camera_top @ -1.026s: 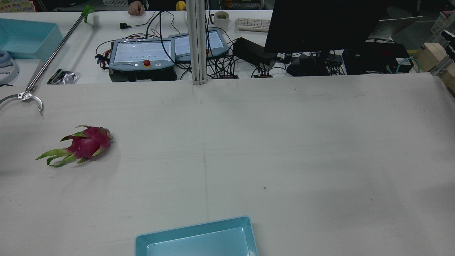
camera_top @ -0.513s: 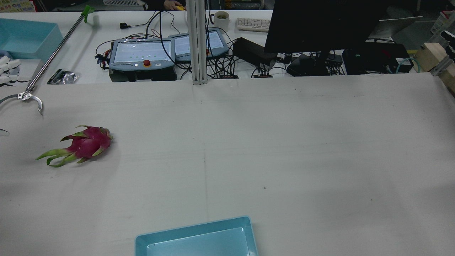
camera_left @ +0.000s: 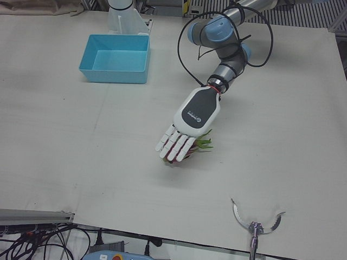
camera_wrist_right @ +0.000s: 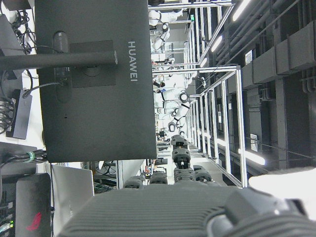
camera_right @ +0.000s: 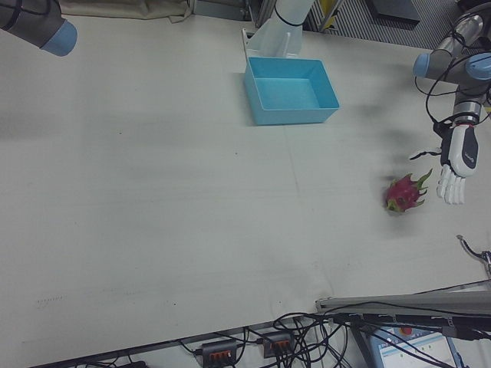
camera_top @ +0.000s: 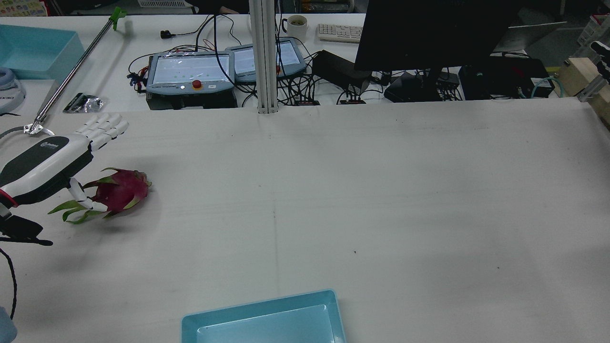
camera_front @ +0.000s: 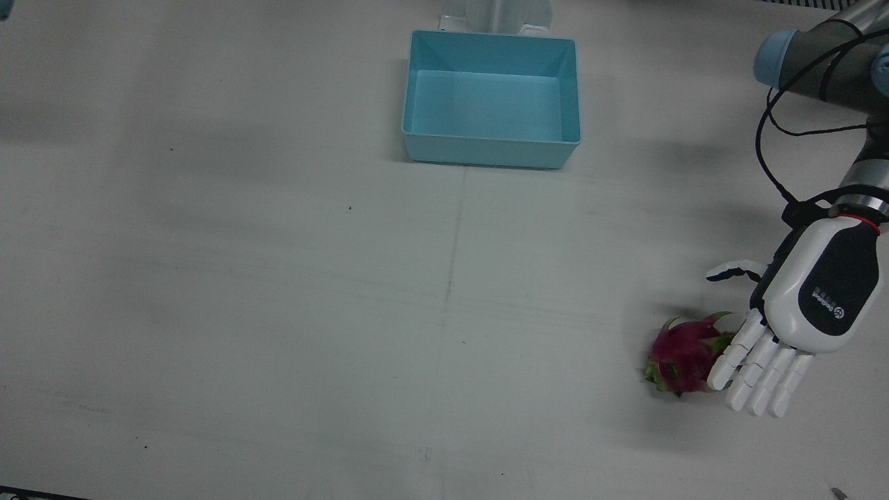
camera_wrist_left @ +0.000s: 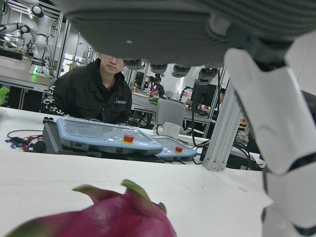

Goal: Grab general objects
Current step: 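Move the left hand down beside the pink dragon fruit, then close the left hand's fingers around the dragon fruit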

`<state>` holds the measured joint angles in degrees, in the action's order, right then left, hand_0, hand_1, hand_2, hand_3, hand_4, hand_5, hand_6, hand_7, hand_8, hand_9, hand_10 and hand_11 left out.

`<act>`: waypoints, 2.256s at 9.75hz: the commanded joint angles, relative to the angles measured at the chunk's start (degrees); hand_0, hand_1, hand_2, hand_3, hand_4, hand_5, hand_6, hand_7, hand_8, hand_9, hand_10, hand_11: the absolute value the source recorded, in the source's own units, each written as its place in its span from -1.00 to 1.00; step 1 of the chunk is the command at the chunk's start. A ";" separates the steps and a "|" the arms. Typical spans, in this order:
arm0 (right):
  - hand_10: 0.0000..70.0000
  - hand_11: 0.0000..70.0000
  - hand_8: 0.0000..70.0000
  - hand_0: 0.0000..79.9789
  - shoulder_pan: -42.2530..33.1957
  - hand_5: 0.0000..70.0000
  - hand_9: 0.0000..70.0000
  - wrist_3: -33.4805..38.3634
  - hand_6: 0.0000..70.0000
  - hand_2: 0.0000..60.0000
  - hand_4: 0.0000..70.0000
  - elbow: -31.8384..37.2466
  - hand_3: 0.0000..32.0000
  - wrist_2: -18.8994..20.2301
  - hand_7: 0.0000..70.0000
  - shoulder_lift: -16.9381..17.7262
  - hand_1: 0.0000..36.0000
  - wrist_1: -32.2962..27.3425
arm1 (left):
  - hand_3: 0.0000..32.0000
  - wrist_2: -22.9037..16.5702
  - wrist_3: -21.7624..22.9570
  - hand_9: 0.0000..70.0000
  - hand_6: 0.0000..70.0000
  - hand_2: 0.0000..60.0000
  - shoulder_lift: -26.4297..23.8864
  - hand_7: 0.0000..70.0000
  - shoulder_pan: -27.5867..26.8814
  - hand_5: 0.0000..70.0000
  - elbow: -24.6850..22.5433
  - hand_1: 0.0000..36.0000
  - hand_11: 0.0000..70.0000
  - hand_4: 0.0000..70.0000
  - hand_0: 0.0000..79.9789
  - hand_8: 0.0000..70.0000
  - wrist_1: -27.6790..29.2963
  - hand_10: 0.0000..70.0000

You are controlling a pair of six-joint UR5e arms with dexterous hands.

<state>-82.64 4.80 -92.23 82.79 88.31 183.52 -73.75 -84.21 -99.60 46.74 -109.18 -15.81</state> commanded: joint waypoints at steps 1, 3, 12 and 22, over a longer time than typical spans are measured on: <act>-1.00 -1.00 -1.00 -1.00 0.02 -1.00 -1.00 0.04 -1.00 -1.00 -1.00 0.03 -1.00 0.00 -1.00 0.02 -1.00 0.00 | -1.00 4.32 -0.34 -1.00 -1.00 -0.17 -4.64 -0.95 -4.82 -0.97 1.25 0.70 -1.00 -1.00 0.46 -1.00 -6.51 -1.00; -1.00 -1.00 -1.00 -1.00 0.02 -1.00 -1.00 -0.05 -1.00 -1.00 -1.00 0.03 -1.00 0.00 -1.00 -0.06 -1.00 0.00 | -0.75 4.40 -0.34 -1.00 -1.00 -0.18 -4.99 -0.94 -4.81 -0.95 1.69 0.64 -1.00 -1.00 0.43 -1.00 -11.32 -1.00; -1.00 -1.00 -1.00 -1.00 0.02 -1.00 -1.00 -0.05 -1.00 -1.00 -1.00 0.03 -1.00 0.00 -1.00 0.02 -1.00 0.00 | 0.99 4.05 0.63 -1.00 -1.00 -0.45 -7.54 -1.00 -0.95 -1.00 5.21 0.35 -1.00 -1.00 0.31 -1.00 -19.68 -1.00; -1.00 -1.00 -1.00 -1.00 0.02 -1.00 -1.00 -0.05 -1.00 -1.00 -1.00 0.03 -1.00 0.00 -1.00 -0.06 -1.00 0.00 | 0.76 4.93 -0.07 -1.00 -1.00 -0.14 -10.17 -1.00 -3.23 -1.00 7.65 1.00 -0.97 -1.00 0.67 -1.00 -20.14 -1.00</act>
<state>-82.62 4.75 -92.20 82.79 88.29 183.52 -69.29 -84.22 -108.61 43.78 -103.56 -36.54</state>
